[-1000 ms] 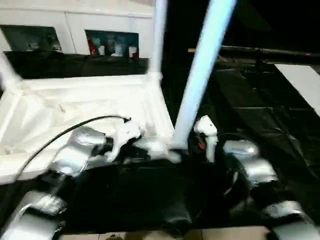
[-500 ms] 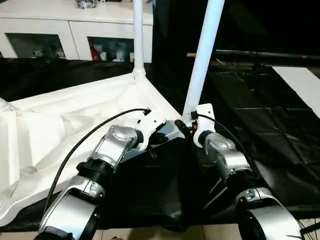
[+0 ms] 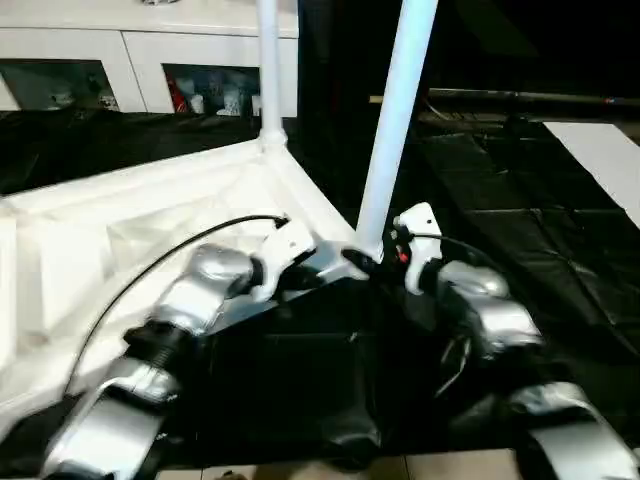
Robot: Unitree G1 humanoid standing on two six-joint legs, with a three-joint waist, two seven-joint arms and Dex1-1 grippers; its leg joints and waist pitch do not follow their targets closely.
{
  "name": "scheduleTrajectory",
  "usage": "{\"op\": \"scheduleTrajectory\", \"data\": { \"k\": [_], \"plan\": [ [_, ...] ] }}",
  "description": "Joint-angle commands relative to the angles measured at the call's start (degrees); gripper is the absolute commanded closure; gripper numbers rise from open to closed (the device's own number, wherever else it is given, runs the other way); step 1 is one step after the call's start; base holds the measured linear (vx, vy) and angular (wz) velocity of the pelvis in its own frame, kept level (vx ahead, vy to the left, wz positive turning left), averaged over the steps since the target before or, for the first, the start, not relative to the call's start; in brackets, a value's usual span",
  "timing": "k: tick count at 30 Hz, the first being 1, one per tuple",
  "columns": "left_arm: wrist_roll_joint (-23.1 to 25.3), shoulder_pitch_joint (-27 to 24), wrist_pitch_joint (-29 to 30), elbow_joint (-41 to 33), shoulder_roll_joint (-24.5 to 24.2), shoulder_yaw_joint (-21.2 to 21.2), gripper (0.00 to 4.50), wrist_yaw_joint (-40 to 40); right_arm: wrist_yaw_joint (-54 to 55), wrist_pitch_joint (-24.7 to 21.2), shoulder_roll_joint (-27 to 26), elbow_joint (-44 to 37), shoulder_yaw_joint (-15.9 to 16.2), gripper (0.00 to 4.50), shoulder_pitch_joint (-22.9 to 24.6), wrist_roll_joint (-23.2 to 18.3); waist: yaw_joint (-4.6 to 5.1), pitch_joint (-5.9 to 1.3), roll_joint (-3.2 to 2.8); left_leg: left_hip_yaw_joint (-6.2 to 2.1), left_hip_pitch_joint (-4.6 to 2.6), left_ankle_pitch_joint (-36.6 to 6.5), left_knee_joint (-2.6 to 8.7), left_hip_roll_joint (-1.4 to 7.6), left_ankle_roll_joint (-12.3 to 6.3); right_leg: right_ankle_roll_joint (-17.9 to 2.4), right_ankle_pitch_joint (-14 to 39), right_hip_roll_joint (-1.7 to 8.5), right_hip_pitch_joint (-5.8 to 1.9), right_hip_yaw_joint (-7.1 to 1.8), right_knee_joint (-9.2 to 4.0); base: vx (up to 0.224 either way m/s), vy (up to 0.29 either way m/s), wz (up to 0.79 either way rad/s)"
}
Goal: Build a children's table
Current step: Rotate leg to tighten
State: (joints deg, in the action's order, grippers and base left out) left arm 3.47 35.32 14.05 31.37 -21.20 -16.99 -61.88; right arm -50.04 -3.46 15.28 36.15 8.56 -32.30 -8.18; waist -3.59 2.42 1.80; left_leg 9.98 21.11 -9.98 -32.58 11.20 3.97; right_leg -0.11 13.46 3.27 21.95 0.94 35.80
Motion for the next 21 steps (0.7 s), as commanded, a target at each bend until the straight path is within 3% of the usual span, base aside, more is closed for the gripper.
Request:
{"op": "scheduleTrajectory", "data": {
  "k": [1, 4, 7, 10, 21],
  "plan": [
    [0.0, -2.9, -1.1, -0.7, -1.0, -4.6, 4.50, -6.1, -3.8, 0.9, 0.7, -1.5, 1.3, 0.63, 0.6, 0.9, -0.35, -2.98, -0.12, -0.25, -0.74, -8.4, 3.13, 2.03, -3.53, -14.4, -2.5, 4.01, -2.34, -1.74, -3.90, 0.000, 0.000, 0.00],
    [-3.0, -5.4, -1.4, -6.4, -4.8, -5.3, 4.50, -13.4, -9.5, 0.8, 3.2, -2.5, 1.9, 0.63, 1.2, 0.1, -0.63, -2.96, -0.16, -0.12, -0.85, -8.8, 3.22, 2.13, -2.80, -14.7, -1.8, 3.92, -2.27, -1.78, -3.81, 0.000, 0.000, 0.00],
    [-3.2, -6.0, -1.1, -7.3, -5.9, -4.9, 4.50, -14.2, -13.6, -0.4, 4.6, -3.6, 2.7, 0.63, 1.8, -0.7, -1.16, -2.86, -0.20, 0.04, -0.97, -8.7, 3.25, 2.20, -2.93, -14.4, -1.9, 3.75, -2.11, -1.71, -3.73, 0.000, 0.000, 0.00],
    [-3.1, -6.2, -1.3, -6.9, -6.1, -4.3, 4.50, -14.0, -15.3, -1.1, 5.5, -4.5, 3.7, 0.96, 2.2, -1.2, -1.60, -2.88, 0.21, 0.04, -0.88, -8.1, 3.19, 2.14, -2.82, -14.1, -1.5, 3.94, -2.27, -1.75, -3.67, 0.000, 0.000, 0.00],
    [-3.6, -5.8, -1.3, -6.4, -6.6, -3.7, 4.50, -13.5, -17.7, -0.6, 6.1, -3.7, 4.2, 1.85, 2.4, -0.3, -1.57, -3.11, 0.07, 0.01, -0.81, -6.2, 2.88, 1.92, -3.29, -14.6, -4.7, 3.85, -2.40, -1.65, -3.31, 0.000, 0.000, 0.00]
  ]
}}
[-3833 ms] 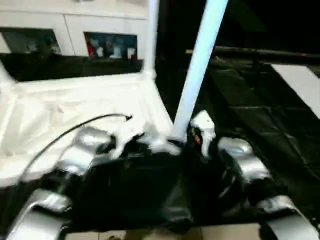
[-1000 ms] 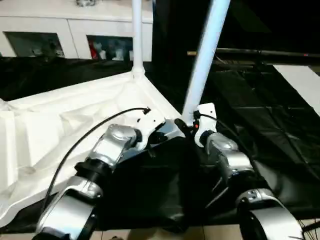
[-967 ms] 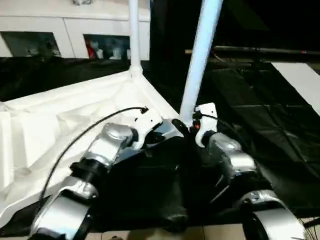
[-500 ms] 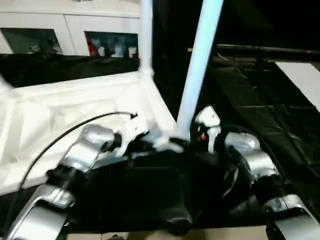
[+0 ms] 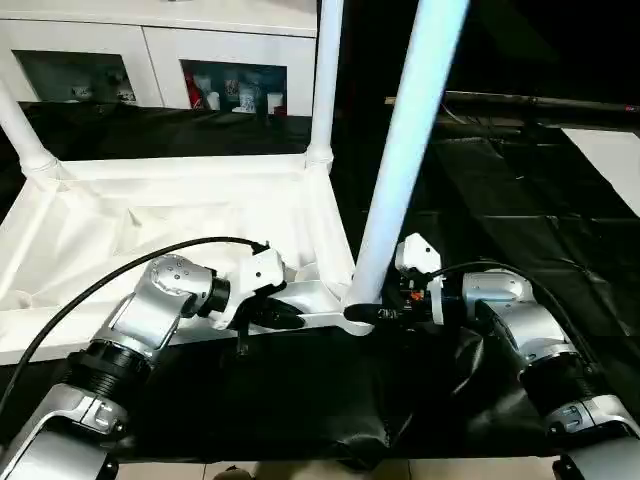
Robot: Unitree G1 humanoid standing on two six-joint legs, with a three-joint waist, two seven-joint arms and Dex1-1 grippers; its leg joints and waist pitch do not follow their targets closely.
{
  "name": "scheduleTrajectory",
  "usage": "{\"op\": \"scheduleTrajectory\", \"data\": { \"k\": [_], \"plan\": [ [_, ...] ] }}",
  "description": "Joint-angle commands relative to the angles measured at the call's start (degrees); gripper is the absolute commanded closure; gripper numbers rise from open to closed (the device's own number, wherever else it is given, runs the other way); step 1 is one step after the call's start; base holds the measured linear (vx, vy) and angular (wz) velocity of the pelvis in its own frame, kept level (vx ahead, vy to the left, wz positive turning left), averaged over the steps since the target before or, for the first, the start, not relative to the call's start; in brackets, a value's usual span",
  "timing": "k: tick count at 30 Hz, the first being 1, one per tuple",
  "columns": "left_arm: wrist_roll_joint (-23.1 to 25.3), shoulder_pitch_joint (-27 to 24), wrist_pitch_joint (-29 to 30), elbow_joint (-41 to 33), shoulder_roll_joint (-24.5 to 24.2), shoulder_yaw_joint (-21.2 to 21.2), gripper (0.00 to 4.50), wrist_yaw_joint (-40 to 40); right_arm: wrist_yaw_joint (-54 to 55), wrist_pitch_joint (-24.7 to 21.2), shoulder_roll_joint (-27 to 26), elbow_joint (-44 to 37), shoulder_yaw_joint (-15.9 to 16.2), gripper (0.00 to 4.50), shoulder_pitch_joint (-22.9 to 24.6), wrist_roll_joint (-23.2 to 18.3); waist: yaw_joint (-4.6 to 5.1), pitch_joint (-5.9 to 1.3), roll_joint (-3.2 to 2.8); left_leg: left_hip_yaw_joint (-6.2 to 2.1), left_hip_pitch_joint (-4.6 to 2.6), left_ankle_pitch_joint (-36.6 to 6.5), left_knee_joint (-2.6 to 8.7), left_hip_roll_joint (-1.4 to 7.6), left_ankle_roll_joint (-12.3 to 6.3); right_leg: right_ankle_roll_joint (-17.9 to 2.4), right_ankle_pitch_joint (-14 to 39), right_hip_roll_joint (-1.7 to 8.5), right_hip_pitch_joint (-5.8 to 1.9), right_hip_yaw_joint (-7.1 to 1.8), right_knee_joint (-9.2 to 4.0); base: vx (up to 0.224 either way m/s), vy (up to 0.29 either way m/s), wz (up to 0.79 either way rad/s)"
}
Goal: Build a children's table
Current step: Rotate leg to tighten
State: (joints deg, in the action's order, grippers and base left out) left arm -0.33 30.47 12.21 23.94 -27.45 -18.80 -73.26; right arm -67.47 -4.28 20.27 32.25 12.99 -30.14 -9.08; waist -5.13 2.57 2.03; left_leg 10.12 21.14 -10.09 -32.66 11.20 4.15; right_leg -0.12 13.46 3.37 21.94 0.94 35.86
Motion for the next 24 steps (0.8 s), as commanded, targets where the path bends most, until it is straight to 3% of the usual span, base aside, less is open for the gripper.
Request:
{"op": "scheduleTrajectory", "data": {
  "k": [1, 7, 9, 10, 13, 14, 15, 16, 17, 19, 24],
  "plan": [
    [0.2, -0.9, 0.5, 1.1, -0.2, -1.9, 4.50, -2.0, -0.4, 0.0, 1.1, 0.1, -0.3, 1.85, 0.4, 0.5, -0.04, -3.26, -0.37, -0.16, -0.86, -6.2, 2.98, 1.93, -3.34, -14.6, -4.6, 3.75, -2.38, -1.64, -3.38, 0.000, 0.000, 0.00],
    [0.2, -0.7, 0.3, 1.7, 0.1, -1.9, 4.50, -1.9, 0.5, -0.9, 1.0, -0.5, -0.4, 1.90, 1.0, 0.3, 0.01, -3.38, -0.41, -0.15, -0.90, -6.1, 2.90, 1.89, -3.10, -14.9, -5.9, 3.60, -2.50, -1.60, -3.27, 0.000, 0.000, 0.00],
    [0.3, -0.5, 0.5, 2.2, 0.7, -1.9, 4.50, -1.4, 2.6, -1.4, 0.5, -0.3, -0.9, 1.91, 1.2, 0.5, 0.11, -3.40, -1.05, -0.17, -0.97, -6.2, 2.84, 1.87, -2.82, -15.1, -6.6, 3.55, -2.44, -1.63, -3.26, 0.000, 0.000, 0.00],
    [0.4, -0.3, 0.7, 2.8, 1.3, -1.7, 4.50, -0.4, 4.4, -1.5, -0.1, 0.4, -1.2, 1.91, 1.1, 0.9, 0.16, -3.39, -0.77, -0.11, -0.97, -6.3, 2.84, 1.78, -2.71, -15.1, -6.8, 3.43, -2.52, -1.62, -3.32, 0.000, 0.000, 0.00],
    [1.1, 0.8, 1.8, 5.4, 3.7, -0.9, 4.50, 4.1, 12.3, -2.2, -2.3, 3.3, -2.8, 1.91, 0.6, 2.3, 0.54, -3.09, -0.90, -0.14, -1.14, -9.6, 3.15, 1.73, -0.94, -14.6, -1.1, 3.61, -2.19, -1.73, -3.92, 0.000, 0.000, 0.00],
    [1.8, 3.5, 4.3, 10.1, 8.2, 1.4, 4.50, 13.3, 23.6, -4.0, -6.7, 7.3, -5.8, 1.91, -0.4, 2.4, 0.72, -2.88, -0.88, -0.22, -1.25, -11.8, 3.38, 1.74, 0.10, -14.1, 3.2, 3.73, -2.09, -1.79, -4.28, 0.000, 0.000, 0.00],
    [1.8, 4.0, 4.8, 10.9, 9.0, 1.8, 4.50, 14.9, 25.4, -4.4, -7.4, 7.8, -6.3, 1.92, -0.6, 2.3, 0.90, -2.56, -0.95, -0.15, -1.39, -13.1, 3.57, 1.63, 0.92, -13.6, 6.4, 3.67, -1.76, -1.87, -4.63, 0.000, 0.000, 0.00],
    [1.9, 5.6, 6.1, 13.4, 11.4, 3.2, 4.50, 19.9, 31.4, -5.5, -9.8, 9.9, -7.8, 1.92, -1.3, 2.2, 0.95, -2.62, -0.86, -0.43, -1.69, -15.8, 3.69, 1.64, 2.20, -12.6, 12.7, 4.00, -1.78, -1.88, -5.07, -0.054, 0.002, -0.01],
    [2.0, 6.6, 6.7, 14.9, 12.7, 4.0, 4.50, 22.7, 35.0, -6.1, -11.1, 11.2, -8.5, 1.92, -1.8, 2.2, 0.96, -2.64, -0.59, -0.56, -1.67, -16.0, 3.77, 1.67, 2.62, -11.8, 14.9, 4.10, -1.82, -1.88, -5.16, -0.056, 0.008, -0.03],
    [2.1, 7.5, 7.1, 16.2, 13.8, 4.6, 4.50, 25.2, 38.9, -6.6, -12.4, 12.7, -9.4, 1.92, -2.4, 2.1, 1.21, -2.54, -0.63, -0.81, -1.57, -17.4, 3.98, 1.61, 2.86, -9.9, 19.3, 4.20, -1.49, -1.94, -5.64, -0.028, 0.004, -0.02],
    [3.4, 11.2, 7.0, 22.4, 18.1, 5.6, 4.50, 35.0, 54.0, -7.5, -18.2, 18.7, -13.7, 1.93, -6.2, 0.0, 1.40, -2.89, -0.41, -0.77, -1.40, -15.6, 3.83, 1.49, 2.00, -9.8, 16.0, 4.21, -1.42, -2.02, -5.68, 0.000, 0.000, 0.00]
  ]
}}
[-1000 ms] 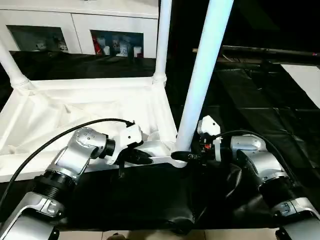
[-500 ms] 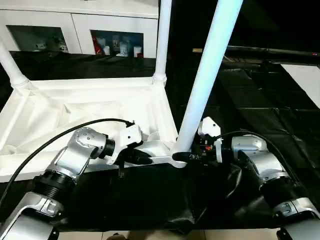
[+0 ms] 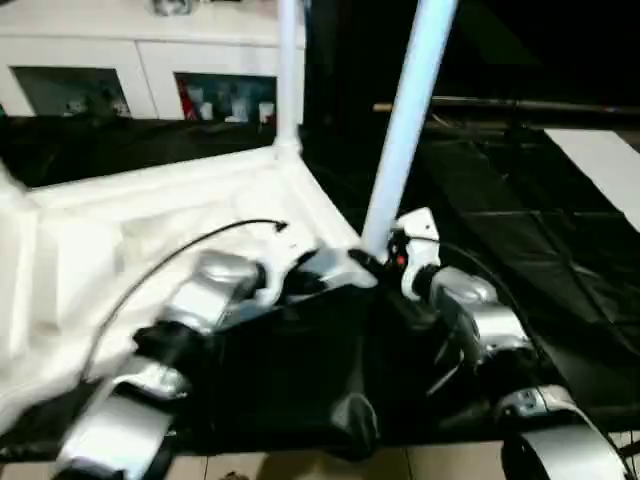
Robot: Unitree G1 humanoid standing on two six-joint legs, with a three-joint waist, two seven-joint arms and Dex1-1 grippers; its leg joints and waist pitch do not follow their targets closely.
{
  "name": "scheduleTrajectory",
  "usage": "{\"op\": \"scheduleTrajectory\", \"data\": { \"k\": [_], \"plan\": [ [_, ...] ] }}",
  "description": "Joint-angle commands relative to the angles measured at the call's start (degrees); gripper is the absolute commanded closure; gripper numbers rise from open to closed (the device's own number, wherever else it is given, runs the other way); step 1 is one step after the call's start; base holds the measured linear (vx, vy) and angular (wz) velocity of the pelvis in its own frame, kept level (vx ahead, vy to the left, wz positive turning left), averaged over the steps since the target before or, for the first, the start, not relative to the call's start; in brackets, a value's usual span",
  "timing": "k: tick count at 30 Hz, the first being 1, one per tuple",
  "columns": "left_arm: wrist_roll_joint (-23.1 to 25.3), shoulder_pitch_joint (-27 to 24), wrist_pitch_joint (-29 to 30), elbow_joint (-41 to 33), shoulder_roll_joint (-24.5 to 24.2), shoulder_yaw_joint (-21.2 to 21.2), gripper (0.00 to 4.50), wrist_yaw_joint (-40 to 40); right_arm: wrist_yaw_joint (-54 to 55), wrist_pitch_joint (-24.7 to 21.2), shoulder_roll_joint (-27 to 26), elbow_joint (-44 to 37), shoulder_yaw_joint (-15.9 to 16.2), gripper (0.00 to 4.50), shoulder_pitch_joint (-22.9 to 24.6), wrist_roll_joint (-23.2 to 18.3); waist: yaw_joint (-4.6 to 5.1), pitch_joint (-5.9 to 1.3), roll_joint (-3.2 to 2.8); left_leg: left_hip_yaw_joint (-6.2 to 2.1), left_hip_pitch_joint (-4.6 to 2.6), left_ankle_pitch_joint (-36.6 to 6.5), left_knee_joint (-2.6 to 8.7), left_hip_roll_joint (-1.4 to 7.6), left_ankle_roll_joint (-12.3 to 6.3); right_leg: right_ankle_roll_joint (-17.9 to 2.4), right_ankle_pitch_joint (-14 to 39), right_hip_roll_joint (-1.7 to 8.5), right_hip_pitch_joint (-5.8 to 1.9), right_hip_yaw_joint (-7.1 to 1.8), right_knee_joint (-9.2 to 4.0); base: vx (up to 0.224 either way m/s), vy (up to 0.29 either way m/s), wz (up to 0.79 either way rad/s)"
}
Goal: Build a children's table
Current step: Rotate leg to tighten
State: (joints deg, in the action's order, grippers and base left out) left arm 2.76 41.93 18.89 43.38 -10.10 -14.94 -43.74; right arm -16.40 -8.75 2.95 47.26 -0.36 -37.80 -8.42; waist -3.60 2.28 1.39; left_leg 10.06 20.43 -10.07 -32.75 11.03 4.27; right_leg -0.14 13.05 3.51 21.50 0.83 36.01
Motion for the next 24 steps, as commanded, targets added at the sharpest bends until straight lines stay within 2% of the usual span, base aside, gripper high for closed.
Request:
{"op": "scheduleTrajectory", "data": {
  "k": [1, 2, 3, 4, 6, 8, 9, 10, 12, 13, 14, 15, 17, 18, 19, 21, 23, 24],
  "plan": [
    [0.7, 0.1, 0.1, 3.4, 1.0, 1.2, 4.50, 5.4, 3.3, -2.8, -1.3, 4.2, 0.4, 1.93, 0.8, -0.1, -0.10, -2.50, 0.42, -0.67, -0.52, -14.9, 4.04, 1.69, 1.52, -9.7, 15.1, 3.96, -1.00, -1.90, -5.74, 0.000, 0.000, 0.00],
    [1.0, 0.1, 0.1, 3.4, 1.0, 0.8, 4.50, 5.1, 2.0, -2.5, -1.4, 4.1, 1.5, 1.93, 0.6, 0.6, -0.22, -2.50, 0.18, -0.66, -0.43, -14.9, 4.03, 1.70, 1.20, -9.7, 14.2, 3.96, -1.08, -1.82, -5.65, 0.000, 0.000, 0.00],
    [1.5, 0.2, 0.0, 3.6, 0.9, 0.5, 4.50, 5.0, 1.0, -2.2, -1.6, 4.0, 2.1, 1.93, 0.4, 1.1, -0.23, -2.52, 0.21, -0.66, -0.33, -14.7, 4.01, 1.70, 1.00, -9.6, 13.6, 4.03, -1.18, -1.83, -5.63, 0.000, 0.000, 0.00],
    [1.9, 0.2, -0.1, 3.6, 0.7, 0.2, 4.50, 4.6, -0.3, -1.8, -1.7, 3.9, 2.3, 1.93, 0.3, 1.1, -0.27, -2.56, 0.51, -0.62, -0.23, -14.2, 4.01, 1.73, 0.53, -9.6, 12.5, 4.00, -1.26, -1.83, -5.57, 0.000, 0.000, 0.00],
    [2.4, 0.5, -0.3, 4.2, 0.7, 0.3, 4.50, 4.6, -1.7, -1.3, -2.0, 3.9, 2.3, 1.93, 0.2, 1.3, -0.39, -2.60, 0.40, -0.54, -0.25, -13.2, 3.92, 1.71, 0.04, -9.8, 11.1, 4.03, -1.29, -1.83, -5.50, 0.000, 0.000, 0.00],
    [3.2, 0.6, -0.3, 5.0, -0.1, -0.3, 4.50, 4.2, -6.3, 1.3, -1.7, 3.4, 3.2, 1.93, 0.0, 2.1, -0.50, -2.55, 0.46, -0.47, -0.24, -13.2, 3.90, 1.71, -0.23, -9.9, 11.6, 4.11, -1.27, -1.85, -5.62, 0.000, 0.000, 0.00],
    [3.1, 0.5, -0.2, 5.0, -0.4, -0.4, 4.50, 4.1, -7.7, 2.0, -1.4, 3.0, 3.5, 1.58, 0.0, 2.1, -0.52, -2.54, 0.43, -0.46, -0.25, -13.3, 3.90, 1.68, -0.29, -9.9, 11.9, 4.11, -1.27, -1.85, -5.66, 0.000, 0.000, 0.00],
    [3.1, 0.7, -0.5, 5.6, -0.6, -0.6, 4.50, 3.7, -9.3, 2.5, -1.0, 2.7, 3.6, 1.37, 0.0, 1.7, -0.55, -2.55, 0.14, -0.50, -0.22, -13.4, 3.91, 1.74, -0.27, -9.9, 12.1, 4.12, -1.32, -1.89, -5.66, 0.000, 0.000, 0.00],
    [3.2, 0.7, -1.0, 6.0, -1.0, -1.0, 4.50, 2.8, -11.1, 2.9, -0.2, 1.9, 3.5, 1.23, 0.0, 1.0, -0.65, -2.59, 0.33, -0.47, -0.20, -13.1, 3.92, 1.75, -0.51, -10.0, 11.2, 4.00, -1.42, -1.86, -5.62, 0.000, 0.000, 0.00],
    [3.2, 0.5, -1.2, 5.9, -1.4, -1.3, 4.50, 1.7, -12.8, 2.8, 0.7, 1.0, 3.3, 1.02, 0.0, 0.3, -0.55, -2.57, -0.29, -0.53, -0.17, -13.2, 3.98, 1.76, -0.50, -10.1, 10.8, 4.02, -1.35, -1.89, -5.59, 0.000, 0.000, 0.00],
    [3.2, 0.3, -1.3, 5.6, -1.6, -1.4, 4.50, 1.0, -13.7, 2.7, 1.2, 0.3, 3.3, 1.02, 0.1, 0.0, -0.31, -2.54, 0.02, -0.63, 0.06, -13.3, 4.12, 1.75, -0.45, -10.0, 10.5, 3.89, -1.67, -1.78, -5.59, 0.000, 0.000, 0.00],
    [3.2, 0.1, -1.6, 5.2, -1.9, -1.5, 4.50, 0.0, -14.7, 2.7, 1.7, -0.3, 3.3, 0.78, 0.1, -0.1, -0.16, -2.57, -0.21, -0.66, 0.09, -13.2, 4.10, 1.73, -0.32, -10.1, 10.2, 3.86, -1.66, -1.79, -5.51, 0.000, 0.000, 0.00],
    [3.1, -0.2, -2.0, 4.5, -2.4, -1.8, 4.50, -1.7, -16.6, 2.5, 2.6, -1.5, 3.4, 0.75, 0.3, -0.4, 0.39, -2.71, -0.05, -0.67, 0.32, -12.3, 4.01, 1.64, -0.68, -10.7, 9.1, 3.83, -1.86, -1.72, -5.42, 0.000, 0.000, 0.00],
    [2.9, -0.8, -3.0, 3.4, -3.2, -2.4, 4.50, -4.6, -20.1, 2.7, 4.4, -3.7, 4.0, 0.56, 0.9, -0.5, 0.39, -2.72, -0.24, -0.69, 0.18, -12.1, 3.96, 1.70, -0.74, -11.0, 8.8, 3.81, -1.78, -1.71, -5.44, 0.000, 0.000, 0.00],
    [2.7, -1.3, -3.5, 2.5, -3.9, -2.8, 4.50, -6.7, -22.8, 3.1, 5.9, -5.3, 4.7, 0.56, 1.5, -0.3, 0.41, -2.81, -0.39, -0.56, 0.11, -11.6, 3.72, 1.78, -1.20, -11.6, 6.8, 3.76, -1.78, -1.77, -5.34, 0.000, 0.000, 0.00],
    [2.1, -2.2, -5.1, 0.7, -5.4, -3.8, 4.50, -11.3, -28.2, 3.4, 8.7, -8.3, 6.4, 0.56, 2.9, 0.1, 0.52, -3.12, -0.25, -0.52, 0.45, -8.7, 3.46, 1.79, -2.36, -12.8, 0.4, 3.60, -2.21, -1.67, -4.68, 0.000, 0.000, 0.00],
    [1.2, -3.2, -6.3, -1.9, -7.8, -4.8, 4.50, -16.6, -34.5, 3.2, 12.4, -11.7, 8.3, 0.56, 4.7, 0.0, 0.47, -3.26, -0.30, -0.47, 0.49, -5.6, 3.10, 1.77, -4.39, -14.4, -7.4, 3.46, -2.43, -1.48, -4.00, 0.000, 0.000, 0.00],
    [1.2, -3.2, -6.3, -1.9, -7.8, -4.8, 4.50, -16.6, -34.5, 3.2, 12.4, -11.7, 8.3, 0.56, 4.7, 0.0, 0.35, -3.34, -0.45, -0.43, 0.28, -5.4, 3.06, 1.84, -4.77, -14.9, -8.3, 3.44, -2.34, -1.44, -3.95, 0.000, 0.000, 0.00]
  ]
}}
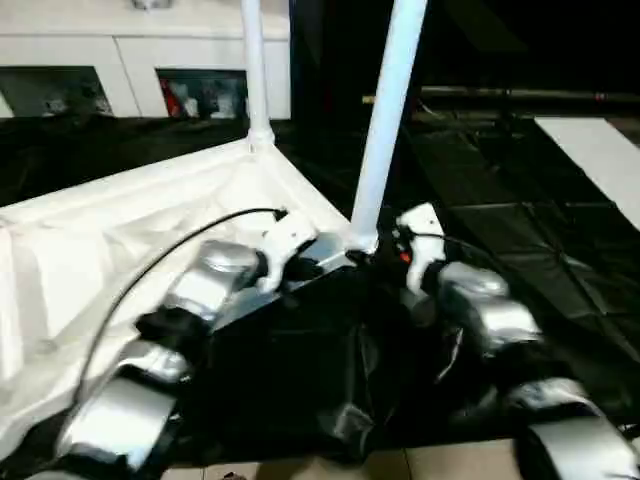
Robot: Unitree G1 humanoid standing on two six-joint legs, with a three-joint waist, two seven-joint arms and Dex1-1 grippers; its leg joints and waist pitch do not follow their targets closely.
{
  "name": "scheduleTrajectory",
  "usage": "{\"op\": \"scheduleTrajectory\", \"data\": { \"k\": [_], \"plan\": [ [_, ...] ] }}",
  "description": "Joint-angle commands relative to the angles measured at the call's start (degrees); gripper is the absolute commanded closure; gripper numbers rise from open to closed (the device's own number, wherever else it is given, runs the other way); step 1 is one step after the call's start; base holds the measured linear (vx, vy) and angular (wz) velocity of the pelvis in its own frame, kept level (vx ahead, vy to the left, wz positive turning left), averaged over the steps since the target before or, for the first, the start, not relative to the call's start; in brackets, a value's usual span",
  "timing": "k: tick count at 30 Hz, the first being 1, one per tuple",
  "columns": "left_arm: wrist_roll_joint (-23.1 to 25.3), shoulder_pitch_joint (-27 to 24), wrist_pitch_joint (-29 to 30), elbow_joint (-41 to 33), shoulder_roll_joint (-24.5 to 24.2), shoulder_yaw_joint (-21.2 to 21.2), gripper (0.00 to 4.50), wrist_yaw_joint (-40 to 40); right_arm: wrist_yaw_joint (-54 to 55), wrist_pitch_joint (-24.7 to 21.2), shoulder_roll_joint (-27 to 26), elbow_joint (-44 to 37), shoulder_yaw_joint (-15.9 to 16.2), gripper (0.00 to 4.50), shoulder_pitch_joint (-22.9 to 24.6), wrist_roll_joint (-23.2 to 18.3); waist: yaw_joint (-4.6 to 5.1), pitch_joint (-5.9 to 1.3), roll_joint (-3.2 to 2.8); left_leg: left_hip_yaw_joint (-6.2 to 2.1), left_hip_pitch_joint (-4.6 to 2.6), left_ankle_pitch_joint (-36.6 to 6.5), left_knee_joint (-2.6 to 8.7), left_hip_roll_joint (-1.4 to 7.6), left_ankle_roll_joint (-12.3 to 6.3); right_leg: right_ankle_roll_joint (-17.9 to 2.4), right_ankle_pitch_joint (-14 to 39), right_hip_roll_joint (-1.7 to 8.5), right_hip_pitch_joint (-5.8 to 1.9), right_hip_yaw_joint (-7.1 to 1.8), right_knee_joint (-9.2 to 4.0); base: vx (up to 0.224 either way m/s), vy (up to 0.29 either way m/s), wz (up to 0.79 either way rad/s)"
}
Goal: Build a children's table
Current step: Rotate leg to tighten
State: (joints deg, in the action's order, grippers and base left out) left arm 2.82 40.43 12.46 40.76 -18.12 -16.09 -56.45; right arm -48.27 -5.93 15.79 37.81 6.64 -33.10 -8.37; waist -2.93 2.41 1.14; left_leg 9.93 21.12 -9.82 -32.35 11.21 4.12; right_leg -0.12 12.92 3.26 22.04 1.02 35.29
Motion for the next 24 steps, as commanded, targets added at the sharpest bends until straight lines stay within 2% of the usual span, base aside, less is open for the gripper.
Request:
{"op": "scheduleTrajectory", "data": {
  "k": [1, 5, 8, 9, 11, 14, 16, 17, 21, 24],
  "plan": [
    [0.5, -2.1, -0.6, -0.6, -1.3, -4.2, 4.50, -6.8, -6.2, 0.1, 1.5, -3.9, 1.9, 0.56, 0.9, -0.1, -0.34, -3.43, -0.07, -0.15, -0.54, -5.8, 2.61, 1.66, -5.02, -15.7, -9.0, 3.64, -2.75, -1.63, -3.19, 0.000, 0.000, 0.00],
    [-1.1, -3.1, -0.5, -3.9, -4.2, -4.4, 4.50, -12.2, -11.8, 0.0, 4.4, -5.9, 3.1, 0.56, 2.4, -0.1, -1.15, -3.25, -0.18, -0.02, -0.70, -6.4, 2.72, 2.12, -4.90, -16.6, -8.1, 3.74, -2.74, -1.49, -3.07, 0.000, 0.000, 0.00],
    [-2.4, -4.6, -0.5, -7.3, -6.3, -4.6, 4.50, -17.4, -15.2, -0.7, 6.1, -7.5, 4.1, 0.56, 3.5, -0.9, -1.52, -3.17, -0.07, 0.18, -0.85, -7.2, 2.76, 2.15, -4.27, -16.4, -6.2, 3.73, -2.58, -1.52, -3.16, 0.000, 0.000, 0.00],
    [-2.4, -4.9, -0.1, -7.8, -6.6, -4.5, 4.50, -17.6, -16.1, -1.1, 6.4, -8.0, 4.5, 0.56, 3.7, -1.1, -1.81, -3.13, 0.05, 0.18, -0.95, -7.6, 2.82, 2.26, -4.03, -16.2, -5.1, 3.81, -2.51, -1.52, -3.19, 0.000, 0.000, 0.00],
    [-2.4, -5.3, 0.1, -8.3, -7.0, -4.2, 4.50, -17.6, -17.1, -1.7, 6.7, -8.6, 5.1, 0.56, 4.0, -1.2, -2.20, -3.10, -0.07, 0.26, -1.05, -8.0, 2.86, 2.27, -3.63, -15.9, -3.7, 3.85, -2.35, -1.57, -3.22, 0.000, 0.000, 0.00],
    [-2.7, -5.5, 0.2, -8.7, -7.3, -4.0, 4.50, -17.6, -17.0, -1.7, 6.3, -8.1, 5.2, 0.56, 3.6, -1.0, -2.26, -3.07, 0.01, 0.22, -0.94, -8.2, 2.94, 2.17, -2.93, -15.2, -2.6, 3.98, -2.36, -1.60, -3.28, 0.000, 0.000, 0.00],
    [-2.9, -5.7, 0.6, -9.4, -7.6, -3.9, 4.50, -17.8, -17.3, -1.8, 5.4, -7.5, 4.6, 0.71, 3.1, -1.2, -2.25, -3.16, 0.09, 0.17, -0.92, -7.8, 2.92, 2.07, -2.55, -15.0, -2.7, 3.98, -2.42, -1.61, -3.24, 0.000, 0.000, 0.00],
    [-2.9, -5.7, 0.6, -9.5, -7.6, -3.9, 4.50, -17.8, -17.3, -1.8, 5.2, -7.5, 4.5, 0.71, 3.1, -1.3, -2.21, -3.20, 0.08, 0.18, -0.92, -7.2, 2.86, 2.06, -2.67, -15.0, -3.8, 3.93, -2.42, -1.62, -3.13, 0.000, 0.000, 0.00],
    [-3.1, -6.2, 1.2, -10.6, -7.9, -3.9, 4.50, -18.2, -17.9, -2.1, 4.6, -7.4, 4.4, 1.17, 3.1, -2.2, -2.29, -3.34, 0.25, 0.22, -0.80, -5.3, 2.65, 1.99, -3.66, -15.4, -6.8, 3.89, -2.57, -1.54, -2.81, 0.000, 0.000, 0.00],
    [-3.0, -6.7, 1.6, -11.3, -8.0, -3.8, 4.50, -18.1, -17.8, -2.0, 4.6, -6.9, 4.5, 1.37, 3.2, -2.0, -2.31, -3.29, 0.27, 0.27, -0.80, -5.5, 2.63, 1.97, -3.83, -15.4, -6.4, 3.84, -2.54, -1.51, -2.85, 0.000, 0.000, 0.00]
  ]
}}
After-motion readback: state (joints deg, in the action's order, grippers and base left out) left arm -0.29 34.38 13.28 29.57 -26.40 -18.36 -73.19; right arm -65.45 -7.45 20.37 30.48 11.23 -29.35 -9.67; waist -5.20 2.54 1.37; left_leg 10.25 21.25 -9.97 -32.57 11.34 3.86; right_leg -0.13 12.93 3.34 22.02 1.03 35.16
